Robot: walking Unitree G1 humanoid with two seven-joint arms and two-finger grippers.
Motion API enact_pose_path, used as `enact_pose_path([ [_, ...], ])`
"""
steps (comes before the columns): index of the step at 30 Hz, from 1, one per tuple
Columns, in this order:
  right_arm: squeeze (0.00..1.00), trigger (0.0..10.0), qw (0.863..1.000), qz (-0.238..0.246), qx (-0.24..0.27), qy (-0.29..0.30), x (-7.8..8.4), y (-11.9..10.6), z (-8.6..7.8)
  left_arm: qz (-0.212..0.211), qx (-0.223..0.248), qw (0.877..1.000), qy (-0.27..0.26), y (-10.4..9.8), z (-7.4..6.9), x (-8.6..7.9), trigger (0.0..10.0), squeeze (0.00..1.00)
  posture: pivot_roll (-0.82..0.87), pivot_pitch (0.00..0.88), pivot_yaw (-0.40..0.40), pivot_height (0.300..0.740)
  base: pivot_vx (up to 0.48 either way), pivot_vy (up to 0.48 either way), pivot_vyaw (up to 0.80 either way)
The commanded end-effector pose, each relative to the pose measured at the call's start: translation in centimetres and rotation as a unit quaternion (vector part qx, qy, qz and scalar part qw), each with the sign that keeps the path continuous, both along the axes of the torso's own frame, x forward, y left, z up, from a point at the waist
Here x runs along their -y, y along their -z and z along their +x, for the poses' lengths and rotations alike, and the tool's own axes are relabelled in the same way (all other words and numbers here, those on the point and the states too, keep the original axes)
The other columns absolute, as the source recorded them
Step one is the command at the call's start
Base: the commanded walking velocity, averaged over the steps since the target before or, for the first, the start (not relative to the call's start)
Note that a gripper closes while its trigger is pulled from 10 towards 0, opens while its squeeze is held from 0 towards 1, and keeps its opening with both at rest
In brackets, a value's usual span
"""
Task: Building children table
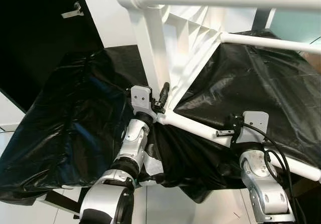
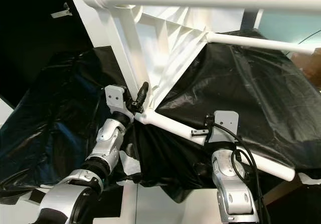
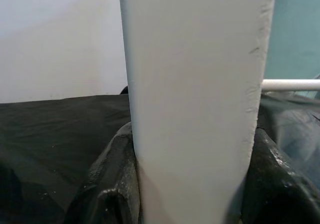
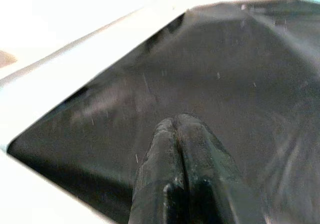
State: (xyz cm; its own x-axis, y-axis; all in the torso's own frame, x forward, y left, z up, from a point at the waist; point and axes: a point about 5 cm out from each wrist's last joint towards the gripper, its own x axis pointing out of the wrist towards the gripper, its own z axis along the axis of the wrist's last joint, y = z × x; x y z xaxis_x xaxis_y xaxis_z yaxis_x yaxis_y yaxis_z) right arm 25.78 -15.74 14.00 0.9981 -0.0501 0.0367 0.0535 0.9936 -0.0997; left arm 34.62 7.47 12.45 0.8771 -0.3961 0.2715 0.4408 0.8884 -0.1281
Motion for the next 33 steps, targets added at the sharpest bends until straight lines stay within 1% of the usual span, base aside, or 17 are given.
enact_pose_path([
  [1,0.00,10.0,1.000,0.004,-0.028,-0.005,-0.1,0.9,0.0,-0.005,-0.060,0.990,0.128,3.9,-2.6,1.5,10.0,0.72,-0.15,0.042,0.080,0.740,0.000,0.000,0.00],
  [2,0.00,10.0,1.000,0.004,-0.028,-0.005,-0.1,0.9,0.0,-0.005,-0.060,0.990,0.128,3.9,-2.6,1.5,10.0,0.72,-0.15,0.042,0.080,0.740,0.000,0.000,0.00],
  [3,0.00,10.0,1.000,0.004,-0.029,-0.005,-0.1,0.9,0.0,-0.008,-0.051,0.988,0.146,3.7,-2.7,1.8,10.0,0.72,-0.15,0.042,0.080,0.740,0.000,0.000,0.00],
  [4,0.00,10.0,1.000,0.004,-0.030,-0.006,-0.1,0.9,0.0,-0.007,-0.041,0.985,0.167,3.5,-2.9,2.1,10.0,1.00,-0.15,0.041,0.081,0.740,0.000,0.000,0.00],
  [5,0.00,10.0,1.000,0.003,-0.030,-0.006,-0.1,1.0,0.0,-0.001,-0.029,0.980,0.195,3.2,-3.1,2.4,10.0,1.00,-0.15,0.039,0.084,0.740,0.000,0.000,0.00],
  [6,0.00,10.0,1.000,0.003,-0.030,-0.006,-0.1,1.0,0.0,-0.001,-0.029,0.980,0.195,3.2,-3.1,2.4,10.0,1.00,-0.15,0.039,0.084,0.740,0.000,0.000,0.00],
  [8,0.00,10.0,0.999,0.002,-0.031,-0.005,-0.1,1.0,0.1,0.004,-0.015,0.972,0.234,3.0,-3.4,3.0,10.0,1.00,-0.15,0.038,0.086,0.740,0.000,0.000,0.00],
  [9,0.00,10.0,0.999,0.002,-0.032,-0.004,0.0,1.0,0.1,0.003,-0.010,0.968,0.252,2.8,-3.6,3.3,10.0,0.47,-0.15,0.038,0.086,0.740,0.000,0.000,0.00],
  [10,0.00,10.0,0.999,0.001,-0.033,-0.003,0.0,1.0,0.1,0.000,-0.005,0.964,0.267,2.6,-3.7,3.5,10.0,0.00,-0.16,0.036,0.088,0.740,0.000,0.000,0.00],
  [11,0.00,10.0,0.999,0.001,-0.033,-0.002,0.0,1.1,0.1,-0.004,-0.001,0.961,0.276,2.4,-3.7,3.7,10.0,0.00,-0.16,0.036,0.088,0.740,0.000,0.000,0.00],
  [21,0.00,10.0,0.999,-0.001,-0.033,-0.002,0.0,1.0,0.5,-0.010,0.016,0.958,0.286,1.4,-3.3,4.4,10.0,0.00,-0.16,0.024,0.089,0.740,0.000,0.000,0.00],
  [24,0.00,10.0,0.999,-0.007,-0.035,-0.006,-0.1,1.1,0.6,-0.045,0.051,0.953,0.294,-0.3,-3.2,4.7,10.0,0.00,-0.16,0.017,0.085,0.740,0.000,0.000,0.00],
  [25,0.00,10.0,0.999,-0.009,-0.036,-0.007,-0.1,1.1,0.7,-0.047,0.059,0.952,0.296,-0.9,-3.1,5.0,10.0,0.00,-0.16,0.015,0.083,0.740,0.000,0.000,0.00],
  [28,0.00,10.0,0.999,-0.011,-0.036,-0.011,-0.2,1.2,0.8,-0.014,0.053,0.963,0.265,-1.1,-2.6,5.5,10.0,0.00,-0.16,0.011,0.082,0.740,0.000,0.000,0.00],
  [29,0.00,10.0,0.999,-0.011,-0.035,-0.013,-0.3,1.1,0.9,0.002,0.038,0.971,0.238,-0.9,-2.2,5.5,10.0,0.00,-0.16,0.010,0.082,0.740,0.000,0.000,0.00],
  [31,0.00,10.0,0.999,-0.009,-0.029,-0.018,-0.4,1.1,1.0,0.006,0.019,0.980,0.197,-0.5,-1.7,4.8,10.0,0.00,-0.16,0.003,0.085,0.740,0.000,0.000,0.00],
  [33,0.00,10.0,1.000,-0.008,-0.018,-0.022,-0.5,0.8,1.0,-0.005,0.006,0.986,0.168,-0.2,-1.4,3.9,10.0,0.00,-0.15,0.002,0.085,0.740,0.000,0.000,0.00],
])
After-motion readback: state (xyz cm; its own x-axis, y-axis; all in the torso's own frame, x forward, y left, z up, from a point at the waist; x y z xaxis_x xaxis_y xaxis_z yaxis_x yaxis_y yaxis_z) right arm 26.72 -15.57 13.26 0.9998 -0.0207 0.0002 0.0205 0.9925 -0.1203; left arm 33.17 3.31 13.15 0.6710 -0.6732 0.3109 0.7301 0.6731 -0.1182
